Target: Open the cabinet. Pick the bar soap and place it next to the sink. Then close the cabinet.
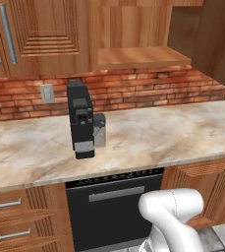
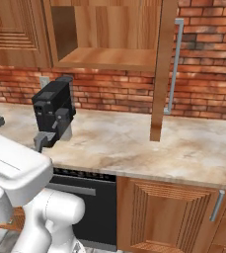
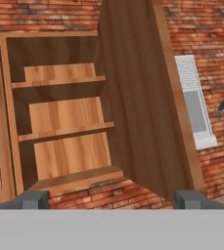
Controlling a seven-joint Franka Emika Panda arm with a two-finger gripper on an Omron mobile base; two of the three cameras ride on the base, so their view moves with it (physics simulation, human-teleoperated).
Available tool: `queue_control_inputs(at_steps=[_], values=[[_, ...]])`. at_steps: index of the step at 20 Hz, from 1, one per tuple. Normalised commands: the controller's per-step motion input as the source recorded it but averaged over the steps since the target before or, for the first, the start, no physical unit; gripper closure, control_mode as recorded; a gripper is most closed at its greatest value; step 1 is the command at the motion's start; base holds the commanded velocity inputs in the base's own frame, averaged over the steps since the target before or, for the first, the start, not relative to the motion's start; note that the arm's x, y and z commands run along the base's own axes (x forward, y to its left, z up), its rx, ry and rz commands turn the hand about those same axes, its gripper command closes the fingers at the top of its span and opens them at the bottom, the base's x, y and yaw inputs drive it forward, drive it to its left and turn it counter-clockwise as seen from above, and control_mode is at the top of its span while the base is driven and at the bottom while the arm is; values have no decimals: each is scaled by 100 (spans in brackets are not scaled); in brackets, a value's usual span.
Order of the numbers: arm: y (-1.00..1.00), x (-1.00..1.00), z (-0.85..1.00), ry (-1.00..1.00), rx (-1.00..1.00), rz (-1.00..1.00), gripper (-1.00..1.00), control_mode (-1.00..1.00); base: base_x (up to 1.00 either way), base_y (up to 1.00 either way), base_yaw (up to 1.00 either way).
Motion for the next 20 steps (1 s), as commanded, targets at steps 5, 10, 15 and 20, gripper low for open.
queue_control_inputs(at_steps=[5, 10, 15, 20], values=[[-38, -18, 0, -2, 0, -2, -100, -100, 0, 0, 0], [-45, 0, 0, -5, 0, -3, -100, -100, 0, 0, 0], [-52, 2, 0, -2, 0, -2, -100, -100, 0, 0, 0], [-32, 31, -8, 0, 0, 2, -100, -100, 0, 0, 0]])
